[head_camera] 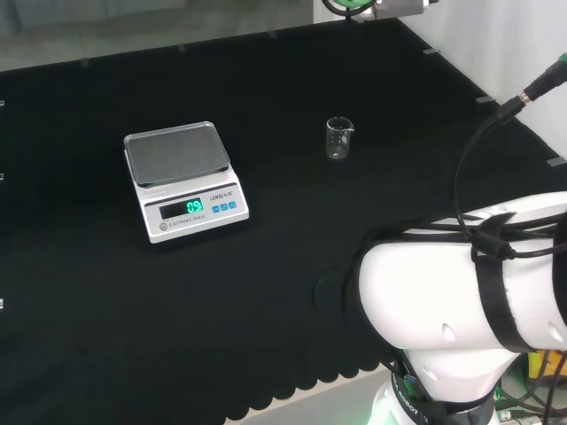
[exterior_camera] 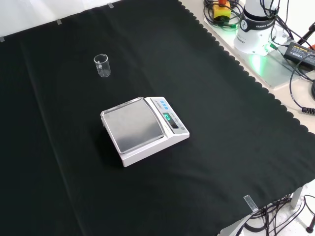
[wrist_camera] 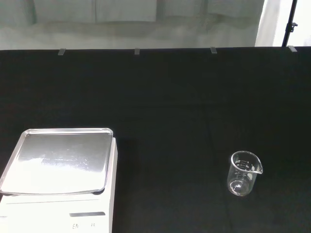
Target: Pick up the beaker.
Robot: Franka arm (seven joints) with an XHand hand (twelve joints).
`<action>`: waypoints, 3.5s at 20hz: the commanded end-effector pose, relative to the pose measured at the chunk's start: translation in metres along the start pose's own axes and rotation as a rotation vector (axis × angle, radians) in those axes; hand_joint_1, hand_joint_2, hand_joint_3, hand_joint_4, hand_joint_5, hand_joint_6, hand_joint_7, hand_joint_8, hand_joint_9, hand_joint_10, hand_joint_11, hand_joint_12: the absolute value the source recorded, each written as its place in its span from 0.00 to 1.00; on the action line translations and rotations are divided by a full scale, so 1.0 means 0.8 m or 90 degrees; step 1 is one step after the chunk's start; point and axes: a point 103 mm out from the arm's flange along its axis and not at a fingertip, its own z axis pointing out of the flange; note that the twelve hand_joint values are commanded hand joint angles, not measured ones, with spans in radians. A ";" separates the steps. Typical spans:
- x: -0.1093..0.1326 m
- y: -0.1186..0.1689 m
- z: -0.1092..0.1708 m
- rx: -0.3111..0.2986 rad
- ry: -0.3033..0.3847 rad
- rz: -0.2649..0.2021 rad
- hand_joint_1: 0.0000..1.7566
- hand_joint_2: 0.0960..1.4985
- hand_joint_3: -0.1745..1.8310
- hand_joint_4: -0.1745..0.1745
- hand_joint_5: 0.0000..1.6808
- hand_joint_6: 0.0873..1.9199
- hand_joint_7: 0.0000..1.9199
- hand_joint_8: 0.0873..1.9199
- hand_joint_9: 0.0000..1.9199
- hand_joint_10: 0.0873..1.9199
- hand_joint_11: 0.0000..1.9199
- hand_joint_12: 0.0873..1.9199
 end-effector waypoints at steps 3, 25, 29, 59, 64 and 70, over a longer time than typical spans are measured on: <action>-0.019 0.004 0.004 -0.003 0.006 -0.005 0.19 0.59 0.03 0.38 0.09 0.00 0.02 0.26 0.12 0.00 0.05 0.77; -0.113 0.140 0.109 0.080 0.115 -0.017 0.20 0.55 0.06 0.33 0.10 0.00 0.00 0.31 0.00 0.29 0.04 0.80; -0.127 0.170 0.126 0.090 0.127 -0.027 0.21 0.54 0.06 0.32 0.10 0.00 0.00 0.32 0.00 0.31 0.04 0.80; -0.172 0.319 0.270 0.280 0.134 0.008 0.21 0.52 0.06 0.26 0.24 0.00 0.00 0.33 0.00 0.27 0.01 0.80; -0.178 0.323 0.292 0.309 0.142 0.023 0.21 0.52 0.06 0.26 0.25 0.00 0.00 0.33 0.00 0.26 0.01 0.80; -0.187 0.320 0.322 0.343 0.153 0.044 0.20 0.51 0.06 0.25 0.25 0.00 0.00 0.33 0.00 0.25 0.00 0.80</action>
